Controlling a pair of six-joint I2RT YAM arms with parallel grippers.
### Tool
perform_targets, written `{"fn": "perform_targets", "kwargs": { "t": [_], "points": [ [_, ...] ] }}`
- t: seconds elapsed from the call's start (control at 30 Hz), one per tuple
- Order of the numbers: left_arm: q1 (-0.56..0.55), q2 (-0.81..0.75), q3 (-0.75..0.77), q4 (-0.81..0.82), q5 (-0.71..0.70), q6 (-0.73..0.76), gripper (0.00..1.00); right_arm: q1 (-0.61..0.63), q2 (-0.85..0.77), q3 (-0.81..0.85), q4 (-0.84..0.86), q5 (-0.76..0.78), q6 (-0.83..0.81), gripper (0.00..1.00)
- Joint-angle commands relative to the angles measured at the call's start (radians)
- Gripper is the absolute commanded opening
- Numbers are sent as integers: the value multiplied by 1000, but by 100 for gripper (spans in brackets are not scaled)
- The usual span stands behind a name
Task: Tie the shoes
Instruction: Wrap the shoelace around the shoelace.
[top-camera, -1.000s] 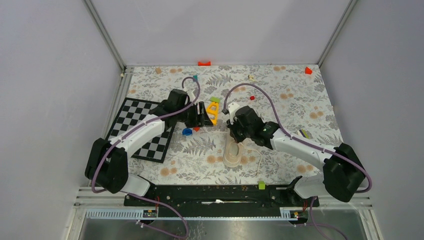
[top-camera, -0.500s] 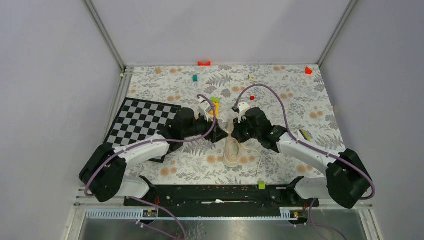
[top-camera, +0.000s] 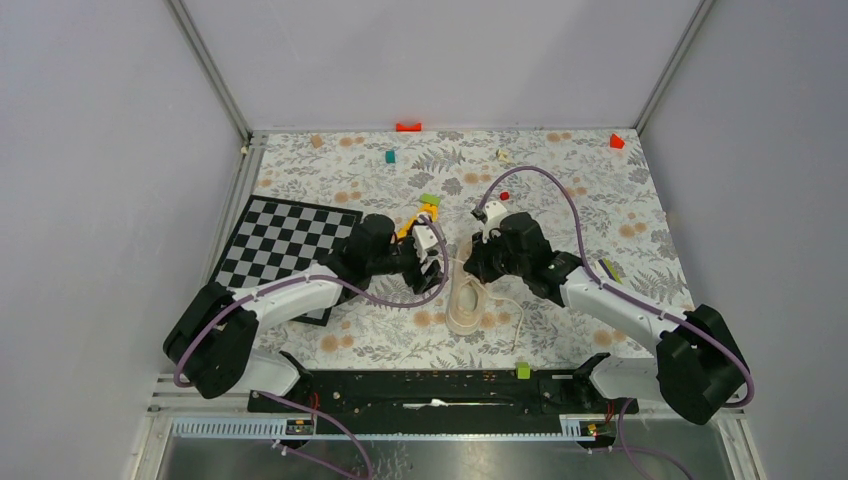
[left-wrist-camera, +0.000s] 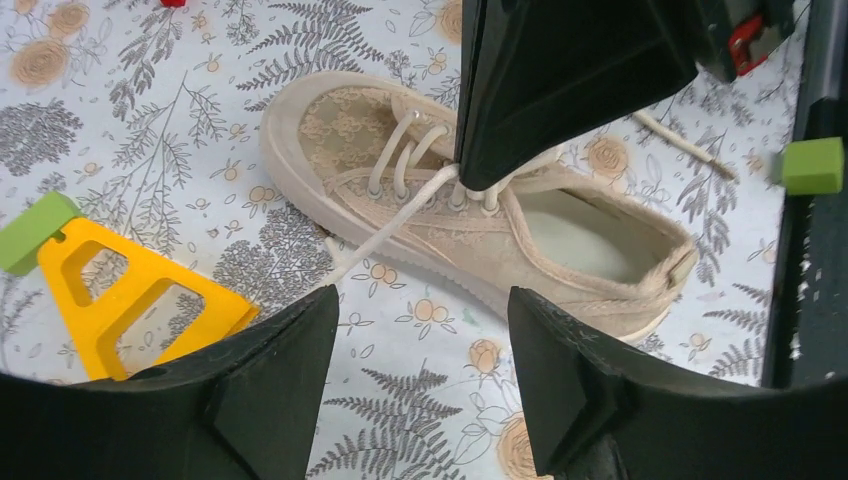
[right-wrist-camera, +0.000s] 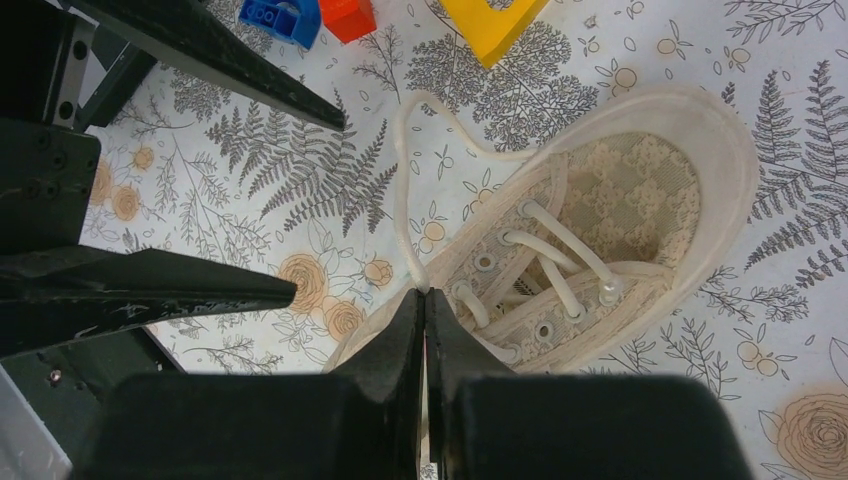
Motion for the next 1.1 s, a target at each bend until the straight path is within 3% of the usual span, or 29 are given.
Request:
{"fn": "perform_targets", "kwargs": {
  "t": [0.0, 0.2, 0.87, 1.07],
  "points": [
    [-13, 4, 57, -8, -10, 180, 69, -11, -1, 1, 36, -49, 5, 0],
    [-37, 48, 78, 28, -63, 213, 69, -15, 6, 6, 37, -56, 10, 0],
    [-41, 148, 127, 110, 19, 209, 68, -23, 32, 4, 65, -96, 28, 0],
    [-42, 183, 163, 70, 64, 189, 58, -31, 33, 0, 64, -108, 33, 0]
  ]
}}
